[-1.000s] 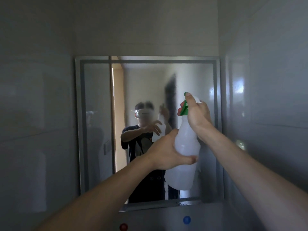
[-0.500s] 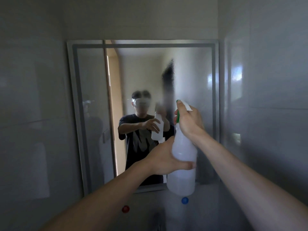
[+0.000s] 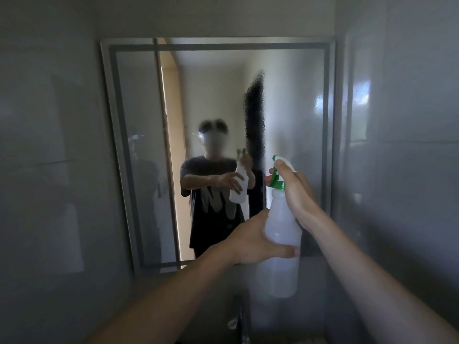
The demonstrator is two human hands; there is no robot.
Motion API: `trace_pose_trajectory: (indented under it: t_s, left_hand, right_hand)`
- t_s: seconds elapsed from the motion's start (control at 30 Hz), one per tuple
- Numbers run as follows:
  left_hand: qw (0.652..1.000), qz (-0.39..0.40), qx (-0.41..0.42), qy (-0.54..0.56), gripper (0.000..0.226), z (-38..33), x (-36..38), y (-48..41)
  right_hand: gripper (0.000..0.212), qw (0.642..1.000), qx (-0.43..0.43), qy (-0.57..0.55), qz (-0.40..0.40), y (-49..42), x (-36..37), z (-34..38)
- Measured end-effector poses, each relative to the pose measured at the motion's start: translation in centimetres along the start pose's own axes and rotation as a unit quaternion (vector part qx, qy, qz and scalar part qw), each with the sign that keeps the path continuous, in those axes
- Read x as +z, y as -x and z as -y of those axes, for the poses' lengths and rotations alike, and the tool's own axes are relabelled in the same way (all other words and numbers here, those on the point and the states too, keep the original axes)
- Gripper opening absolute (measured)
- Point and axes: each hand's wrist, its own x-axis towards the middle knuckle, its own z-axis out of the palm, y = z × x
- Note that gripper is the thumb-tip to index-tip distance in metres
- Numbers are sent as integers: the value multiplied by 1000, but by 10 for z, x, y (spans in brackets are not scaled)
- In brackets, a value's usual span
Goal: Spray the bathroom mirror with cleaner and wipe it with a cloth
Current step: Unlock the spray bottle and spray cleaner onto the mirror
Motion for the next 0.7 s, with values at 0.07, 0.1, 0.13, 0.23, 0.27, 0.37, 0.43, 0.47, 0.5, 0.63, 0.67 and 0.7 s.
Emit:
trace_pose_trajectory:
  t_s: [0.07,0.1,0.13,0.23,0.27,0.37,0.43,0.47,0.5,0.63,0.67,0.7]
  left_hand:
    - [1000,6,-8,-1,83,9,9,7]
    - [1000,9,-13,-1,84,13,14,10]
    - [1000,10,-15,-1,85,16,18,14]
    - [1000,9,-22,0,87,23,28,22]
    - [1000,7,-26,-1,87,25,30,23]
    - [999,0,-45,-5,87,35,35,25]
    - [999,1,-49,-11,88,40,36,26]
    - [999,4,-48,-11,88,42,36,27]
    - [999,8,-48,-9,88,44,37,29]
    - [998,19,-52,8,83,51,44,37]
    - [998,20,-49,13,80,53,46,39]
    - [999,22,-45,19,78,53,48,42]
  right_hand:
    - [51,1000,9,-1,-19,11,4,-11]
    - [51,1000,11,2,-25,16,6,-15]
    - [52,999,11,7,-31,20,8,-19]
    - [58,998,13,49,-44,25,11,-27]
    - [57,997,20,61,-44,26,11,-29]
    - [49,997,51,48,-32,29,14,-37]
    - [50,997,57,37,-38,32,15,-43]
    - [53,997,56,36,-39,34,16,-46]
    - [55,997,53,34,-38,36,16,-48]
    - [59,997,59,37,-32,49,17,-59]
    - [59,997,62,42,-28,51,17,-62]
    - [60,997,66,45,-23,52,17,-66]
